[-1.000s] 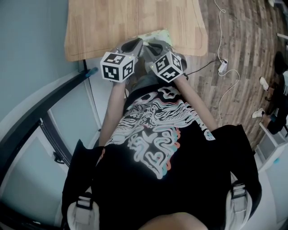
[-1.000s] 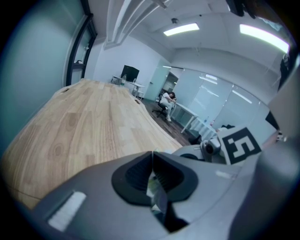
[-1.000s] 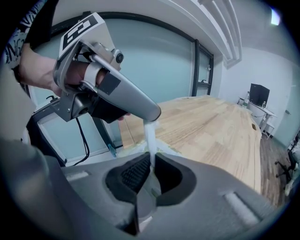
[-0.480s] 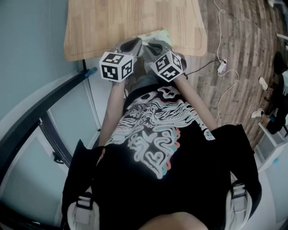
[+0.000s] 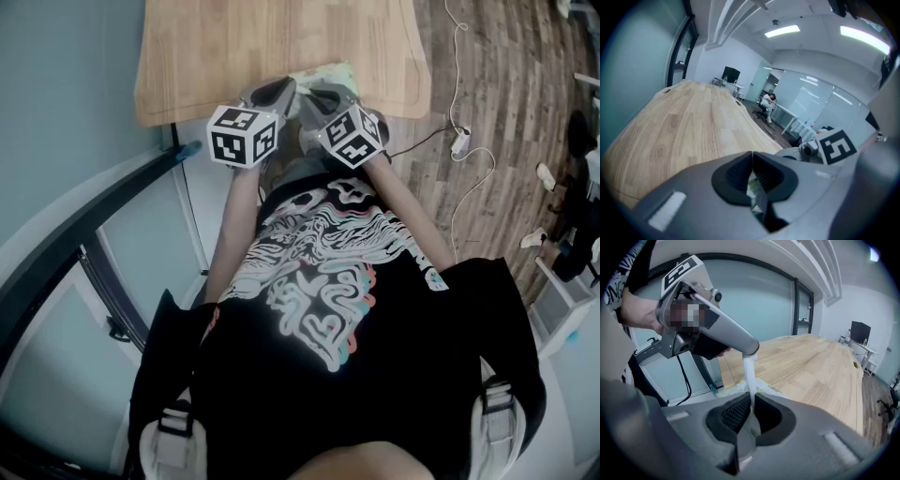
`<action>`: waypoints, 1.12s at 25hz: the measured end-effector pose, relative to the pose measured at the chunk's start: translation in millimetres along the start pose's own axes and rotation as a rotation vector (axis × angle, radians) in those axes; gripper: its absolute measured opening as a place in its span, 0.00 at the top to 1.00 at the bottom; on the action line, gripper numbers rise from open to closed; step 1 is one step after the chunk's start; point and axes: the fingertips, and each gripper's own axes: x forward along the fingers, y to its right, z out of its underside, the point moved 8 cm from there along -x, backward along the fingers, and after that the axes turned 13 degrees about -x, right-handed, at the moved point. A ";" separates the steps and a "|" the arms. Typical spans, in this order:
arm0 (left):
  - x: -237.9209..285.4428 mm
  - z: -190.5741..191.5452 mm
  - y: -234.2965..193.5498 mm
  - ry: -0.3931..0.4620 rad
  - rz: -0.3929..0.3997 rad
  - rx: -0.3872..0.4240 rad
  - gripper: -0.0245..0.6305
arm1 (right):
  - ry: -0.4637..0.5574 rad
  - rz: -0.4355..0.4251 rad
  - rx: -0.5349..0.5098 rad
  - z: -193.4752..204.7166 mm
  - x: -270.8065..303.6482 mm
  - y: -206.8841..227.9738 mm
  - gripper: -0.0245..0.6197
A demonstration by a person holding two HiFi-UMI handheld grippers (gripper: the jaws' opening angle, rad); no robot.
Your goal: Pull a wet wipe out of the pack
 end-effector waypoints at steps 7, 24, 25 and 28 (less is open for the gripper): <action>-3.1 -2.5 2.6 0.004 0.013 0.002 0.97 | 0.000 -0.002 0.006 -0.4 -0.9 0.7 0.92; -13.7 -11.7 2.2 0.029 0.019 0.009 0.97 | 0.001 -0.024 0.038 4.1 0.6 2.3 0.92; -13.6 -11.8 2.2 0.029 0.020 0.009 0.97 | 0.001 -0.024 0.041 4.6 1.0 2.2 0.93; -14.2 -12.3 1.9 0.031 0.023 0.011 0.97 | -0.007 -0.024 0.034 4.3 1.2 2.9 0.93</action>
